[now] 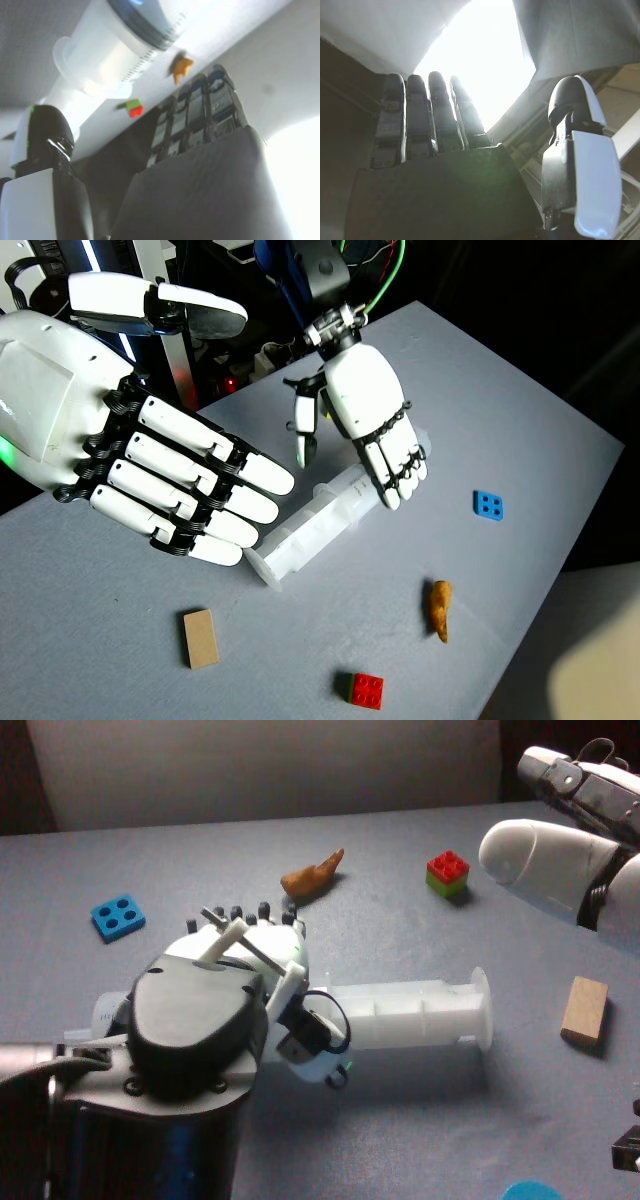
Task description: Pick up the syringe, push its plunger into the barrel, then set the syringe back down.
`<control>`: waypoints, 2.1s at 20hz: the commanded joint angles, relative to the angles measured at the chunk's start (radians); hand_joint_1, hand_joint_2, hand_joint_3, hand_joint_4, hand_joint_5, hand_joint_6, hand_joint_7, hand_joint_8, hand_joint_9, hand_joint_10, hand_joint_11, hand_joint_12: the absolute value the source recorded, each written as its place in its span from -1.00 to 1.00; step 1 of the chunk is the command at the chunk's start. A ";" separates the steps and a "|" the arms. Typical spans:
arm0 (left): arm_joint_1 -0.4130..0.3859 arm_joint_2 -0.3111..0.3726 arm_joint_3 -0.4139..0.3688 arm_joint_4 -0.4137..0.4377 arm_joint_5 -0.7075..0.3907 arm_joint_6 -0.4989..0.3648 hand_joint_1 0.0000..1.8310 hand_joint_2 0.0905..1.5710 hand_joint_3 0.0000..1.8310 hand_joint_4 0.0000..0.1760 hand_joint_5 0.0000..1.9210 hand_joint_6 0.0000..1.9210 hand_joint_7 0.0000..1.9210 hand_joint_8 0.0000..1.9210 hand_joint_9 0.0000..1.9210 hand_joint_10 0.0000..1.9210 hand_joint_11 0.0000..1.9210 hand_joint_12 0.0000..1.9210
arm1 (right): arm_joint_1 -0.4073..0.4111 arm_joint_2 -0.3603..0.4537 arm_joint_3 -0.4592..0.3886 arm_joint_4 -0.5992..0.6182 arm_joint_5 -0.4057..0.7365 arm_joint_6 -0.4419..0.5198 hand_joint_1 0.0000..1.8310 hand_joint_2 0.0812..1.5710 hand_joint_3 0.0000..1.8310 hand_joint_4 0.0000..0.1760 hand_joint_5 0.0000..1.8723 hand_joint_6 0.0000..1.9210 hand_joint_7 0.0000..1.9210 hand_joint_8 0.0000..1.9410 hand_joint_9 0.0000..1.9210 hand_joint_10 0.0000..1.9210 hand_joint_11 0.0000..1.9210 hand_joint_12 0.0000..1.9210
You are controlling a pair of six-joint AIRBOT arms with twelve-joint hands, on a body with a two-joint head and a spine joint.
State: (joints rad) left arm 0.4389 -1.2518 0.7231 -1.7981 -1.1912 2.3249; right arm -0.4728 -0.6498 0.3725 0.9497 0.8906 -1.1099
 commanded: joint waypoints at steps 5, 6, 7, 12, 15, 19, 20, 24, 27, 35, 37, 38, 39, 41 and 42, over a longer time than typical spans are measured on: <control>0.028 -0.008 0.021 0.094 0.019 -0.003 -0.25 0.34 -1.00 -1.00 -1.00 -1.00 -1.00 -1.00 -1.00 -1.00 -1.00 -1.00 | 0.009 0.005 -0.002 -0.063 0.095 0.034 -0.82 0.31 -1.00 -1.00 -0.86 -1.00 -0.87 -1.00 -0.89 -1.00 -1.00 -0.68; 0.030 -0.004 0.023 0.097 0.030 -0.003 -0.23 0.33 -1.00 -1.00 -1.00 -1.00 -1.00 -1.00 -1.00 -1.00 -1.00 -1.00 | 0.008 0.005 -0.002 -0.063 0.095 0.036 -0.86 0.31 -1.00 -1.00 -0.88 -1.00 -0.88 -1.00 -0.90 -1.00 -1.00 -0.69; 0.032 0.000 0.024 0.102 0.036 -0.003 -0.24 0.34 -1.00 -1.00 -1.00 -1.00 -1.00 -1.00 -1.00 -1.00 -1.00 -1.00 | 0.008 0.005 -0.002 -0.063 0.095 0.036 -0.86 0.31 -1.00 -1.00 -0.87 -1.00 -0.87 -1.00 -0.89 -1.00 -1.00 -0.68; 0.054 0.008 0.032 0.122 0.065 -0.003 -0.27 0.32 -1.00 -1.00 -1.00 -1.00 -1.00 -1.00 -1.00 -1.00 -1.00 -1.00 | 0.008 0.005 -0.002 -0.063 0.097 0.038 -0.85 0.31 -1.00 -1.00 -0.89 -1.00 -0.89 -1.00 -0.89 -1.00 -1.00 -0.72; 0.065 0.011 0.035 0.129 0.080 -0.003 -0.26 0.35 -0.99 -1.00 -1.00 -1.00 -1.00 -1.00 -1.00 -1.00 -1.00 -1.00 | 0.008 0.005 -0.002 -0.062 0.097 0.039 -0.83 0.32 -1.00 -1.00 -0.90 -1.00 -0.90 -1.00 -0.91 -1.00 -1.00 -0.71; 0.081 0.028 0.037 0.142 0.086 -0.016 -0.28 0.32 -1.00 -1.00 -1.00 -1.00 -1.00 -1.00 -1.00 -1.00 -1.00 -1.00 | 0.008 0.005 -0.002 -0.062 0.100 0.039 -0.79 0.31 -1.00 -1.00 -0.87 -1.00 -0.88 -1.00 -0.89 -1.00 -1.00 -0.67; 0.083 0.035 0.039 0.142 0.089 -0.016 -0.28 0.32 -1.00 -1.00 -1.00 -1.00 -1.00 -1.00 -1.00 -1.00 -1.00 -1.00 | 0.008 0.005 -0.002 -0.062 0.100 0.039 -0.82 0.32 -1.00 -1.00 -0.87 -1.00 -0.87 -1.00 -0.89 -1.00 -1.00 -0.62; 0.093 0.039 0.054 0.161 0.105 -0.030 -0.22 0.31 -1.00 -1.00 -1.00 -1.00 -1.00 -1.00 -1.00 -1.00 -1.00 -1.00 | 0.008 0.005 -0.002 -0.062 0.104 0.039 -0.83 0.33 -1.00 -1.00 -0.88 -1.00 -0.89 -1.00 -0.90 -1.00 -1.00 -0.63; 0.116 0.036 0.071 0.175 0.137 -0.032 -0.26 0.31 -1.00 -1.00 -1.00 -1.00 -1.00 -1.00 -1.00 -1.00 -1.00 -1.00 | 0.008 0.005 -0.002 -0.062 0.105 0.039 -0.82 0.31 -1.00 -1.00 -0.86 -1.00 -0.86 -0.99 -0.87 -0.99 -1.00 -0.59; 0.168 0.027 0.091 0.224 0.166 -0.072 -0.22 0.33 -1.00 -1.00 -1.00 -1.00 -1.00 -1.00 -1.00 -1.00 -1.00 -1.00 | 0.008 0.004 -0.002 -0.062 0.109 0.039 -0.84 0.34 -1.00 -1.00 -0.91 -1.00 -0.91 -1.00 -0.92 -1.00 -1.00 -0.71; 0.173 0.015 0.105 0.233 0.182 -0.075 -0.29 0.33 -1.00 -1.00 -1.00 -1.00 -1.00 -1.00 -1.00 -1.00 -1.00 -1.00 | 0.008 0.004 -0.002 -0.062 0.109 0.039 -0.80 0.33 -1.00 -1.00 -0.89 -1.00 -0.89 -1.00 -0.90 -1.00 -1.00 -0.68; 0.175 0.009 0.112 0.238 0.189 -0.075 -0.28 0.32 -1.00 -1.00 -1.00 -1.00 -1.00 -1.00 -1.00 -1.00 -1.00 -1.00 | 0.007 0.003 -0.002 -0.062 0.109 0.039 -0.80 0.32 -1.00 -1.00 -0.88 -1.00 -0.88 -1.00 -0.88 -0.99 -1.00 -0.61; 0.177 0.002 0.120 0.242 0.195 -0.075 -0.26 0.33 -1.00 -1.00 -1.00 -1.00 -1.00 -1.00 -1.00 -1.00 -1.00 -1.00 | 0.007 0.003 -0.003 -0.062 0.110 0.039 -0.82 0.33 -1.00 -1.00 -0.89 -1.00 -0.88 -1.00 -0.88 -1.00 -1.00 -0.62; 0.181 -0.009 0.130 0.243 0.198 -0.075 -0.24 0.32 -1.00 -1.00 -1.00 -1.00 -1.00 -1.00 -1.00 -1.00 -1.00 -1.00 | 0.008 0.003 -0.003 -0.062 0.112 0.039 -0.81 0.33 -1.00 -1.00 -0.89 -1.00 -0.89 -1.00 -0.90 -1.00 -1.00 -0.70; 0.183 -0.012 0.133 0.243 0.198 -0.075 -0.24 0.33 -1.00 -1.00 -1.00 -1.00 -1.00 -1.00 -1.00 -1.00 -1.00 -1.00 | 0.007 0.003 -0.003 -0.062 0.112 0.039 -0.81 0.33 -1.00 -1.00 -0.89 -1.00 -0.89 -1.00 -0.90 -1.00 -1.00 -0.71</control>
State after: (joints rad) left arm 0.6201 -1.2594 0.8543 -1.6054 -0.9779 2.2498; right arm -0.4728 -0.6506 0.3725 0.9508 0.9165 -1.0805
